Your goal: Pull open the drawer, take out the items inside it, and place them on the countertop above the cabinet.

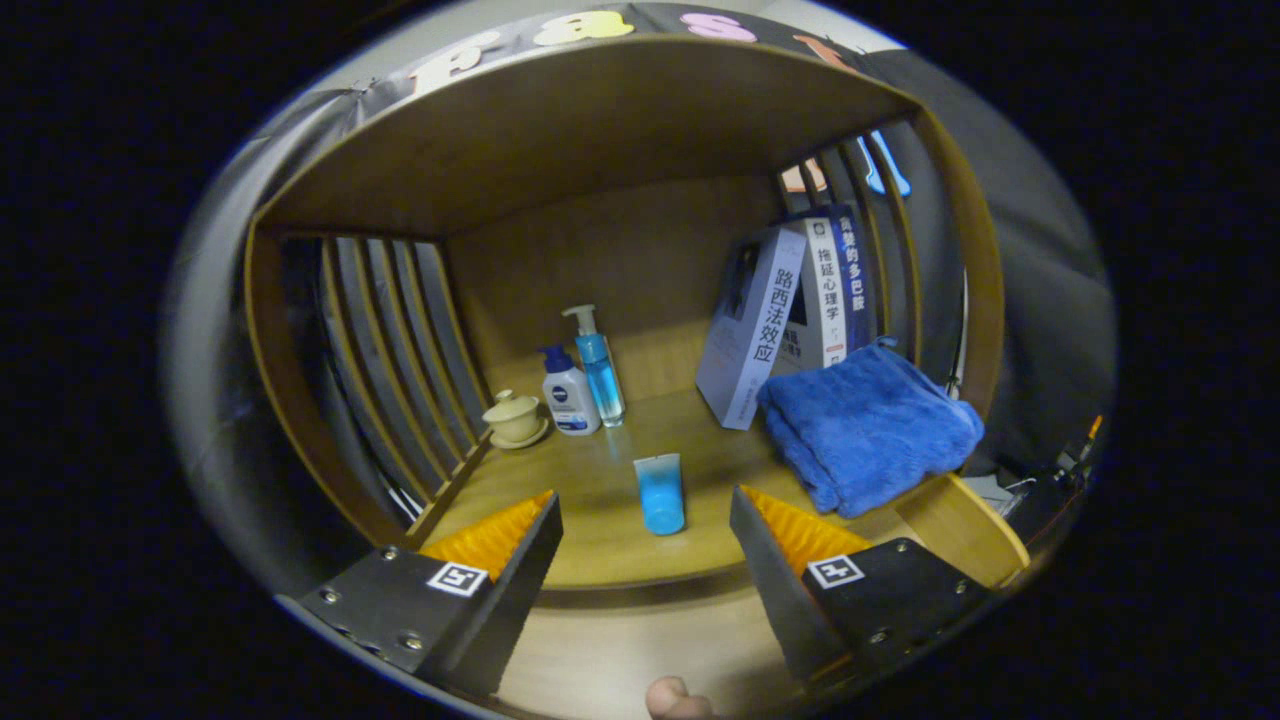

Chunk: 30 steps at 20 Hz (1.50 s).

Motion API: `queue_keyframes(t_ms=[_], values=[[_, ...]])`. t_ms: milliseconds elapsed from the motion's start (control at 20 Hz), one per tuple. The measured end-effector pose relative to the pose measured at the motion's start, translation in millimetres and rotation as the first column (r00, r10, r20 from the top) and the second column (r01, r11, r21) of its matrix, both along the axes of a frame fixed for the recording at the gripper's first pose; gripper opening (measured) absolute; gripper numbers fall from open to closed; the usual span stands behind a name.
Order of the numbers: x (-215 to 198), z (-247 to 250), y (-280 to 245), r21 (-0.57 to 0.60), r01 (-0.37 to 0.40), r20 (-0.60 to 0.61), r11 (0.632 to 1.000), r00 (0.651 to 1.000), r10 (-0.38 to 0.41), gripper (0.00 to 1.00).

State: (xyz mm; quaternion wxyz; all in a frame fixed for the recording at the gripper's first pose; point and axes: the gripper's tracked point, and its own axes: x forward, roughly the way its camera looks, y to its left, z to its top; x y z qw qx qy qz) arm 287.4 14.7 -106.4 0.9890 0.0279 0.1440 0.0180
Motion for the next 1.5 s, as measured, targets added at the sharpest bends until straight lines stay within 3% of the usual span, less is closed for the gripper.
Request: queue_keyframes(t_ms=[400,650,1050,1500], values=[[-92,24,-19,-0.020,0.029,0.073,0.999,0.997,-0.027,1.00],[-135,13,-33,-0.035,0.022,0.102,0.999,0.995,-0.018,1.00],[-160,-54,-50,-0.021,0.031,0.085,0.999,0.996,-0.029,1.00],[-188,-98,-77,-0.053,0.067,0.169,0.996,0.984,-0.057,1.00]])
